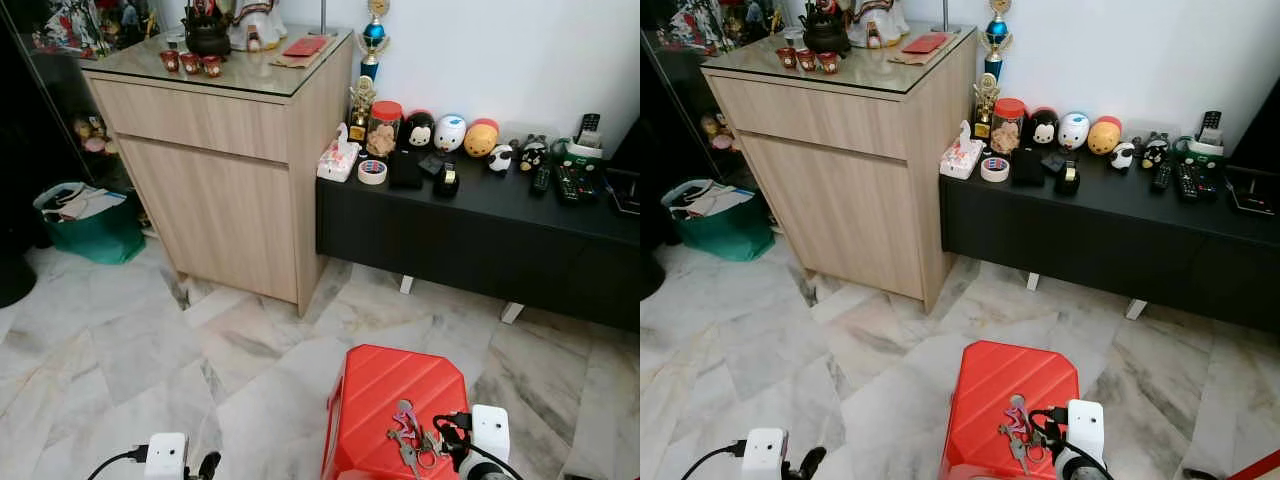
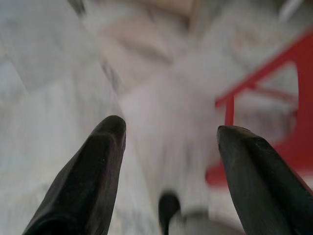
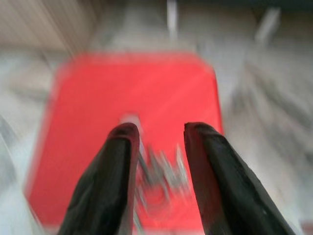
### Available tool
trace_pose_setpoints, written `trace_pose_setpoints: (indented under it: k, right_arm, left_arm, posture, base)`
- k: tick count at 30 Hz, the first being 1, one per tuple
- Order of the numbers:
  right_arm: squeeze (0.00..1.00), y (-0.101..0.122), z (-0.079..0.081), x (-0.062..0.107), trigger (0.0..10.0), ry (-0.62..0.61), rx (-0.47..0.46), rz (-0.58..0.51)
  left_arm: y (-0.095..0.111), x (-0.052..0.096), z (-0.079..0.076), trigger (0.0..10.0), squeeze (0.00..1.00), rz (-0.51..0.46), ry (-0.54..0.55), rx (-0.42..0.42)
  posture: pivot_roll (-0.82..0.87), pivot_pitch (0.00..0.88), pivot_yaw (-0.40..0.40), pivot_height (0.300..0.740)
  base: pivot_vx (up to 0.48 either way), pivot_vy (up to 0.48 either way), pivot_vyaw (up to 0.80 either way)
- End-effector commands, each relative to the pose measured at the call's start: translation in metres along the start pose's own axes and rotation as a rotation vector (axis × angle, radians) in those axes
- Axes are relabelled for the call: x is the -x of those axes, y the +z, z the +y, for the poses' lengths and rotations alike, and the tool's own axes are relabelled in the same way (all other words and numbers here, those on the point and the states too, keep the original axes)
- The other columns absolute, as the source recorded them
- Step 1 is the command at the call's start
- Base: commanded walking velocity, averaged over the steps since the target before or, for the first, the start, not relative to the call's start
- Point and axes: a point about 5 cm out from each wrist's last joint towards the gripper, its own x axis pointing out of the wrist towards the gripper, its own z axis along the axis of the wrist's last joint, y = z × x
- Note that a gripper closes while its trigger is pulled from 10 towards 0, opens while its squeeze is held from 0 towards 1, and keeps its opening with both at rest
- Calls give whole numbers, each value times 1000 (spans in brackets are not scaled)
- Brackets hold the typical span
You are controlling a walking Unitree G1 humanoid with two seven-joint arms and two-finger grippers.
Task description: Hang keys on a hook
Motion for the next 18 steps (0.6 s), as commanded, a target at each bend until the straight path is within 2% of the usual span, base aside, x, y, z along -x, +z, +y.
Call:
trace_pose_setpoints:
  k: [1,2,3,4,5,7,9,11,13,14,18]
  right_arm:
    - [0,66,15,-11,10000,86,30,-299]
    - [0,82,21,-8,10000,110,45,-372]
    - [0,87,23,-6,10000,117,53,-401]
    - [0,92,23,-4,10000,110,56,-433]
    - [0,92,23,-4,10000,110,56,-433]
    - [0,96,21,-1,10000,86,52,-457]
    - [0,96,21,0,10000,79,50,-463]
    - [0,95,13,6,10000,48,58,-480]
    - [0,92,4,18,10000,13,45,-487]
    - [0,92,4,18,10000,13,45,-487]
    - [0,90,-2,37,10000,4,57,-476]
  left_arm:
    - [81,-26,-9,10000,0,-322,-46,-65]
    - [101,-25,-13,10000,0,-407,-60,-84]
    - [108,-22,-15,10000,0,-444,-67,-91]
    - [113,-14,-18,10000,0,-490,-70,-91]
    - [113,-14,-18,10000,0,-490,-70,-91]
    - [118,-5,-19,10000,0,-535,-73,-82]
    - [119,-3,-18,10000,0,-543,-70,-77]
    - [121,5,-16,10000,0,-577,-62,-92]
    - [122,12,-14,10000,0,-584,-61,-95]
    - [122,12,-14,10000,0,-584,-61,-95]
    - [128,24,-13,10000,0,-558,-68,-97]
  posture:
    - [77,0,-42,740]
    - [83,0,-48,740]
    - [83,0,-48,740]
    - [94,0,-57,740]
    - [94,0,-57,740]
    - [93,0,-59,740]
    - [92,0,-57,740]
    - [103,0,-64,740]
    - [103,0,-67,740]
    - [103,0,-67,740]
    - [85,0,-66,740]
  base:
    - [0,0,0]
    - [0,0,0]
    - [0,0,0]
    - [0,0,0]
    - [0,0,0]
    - [0,0,0]
    - [0,0,0]
    - [0,0,0]
    - [0,0,0]
    - [0,0,0]
    - [0,0,0]
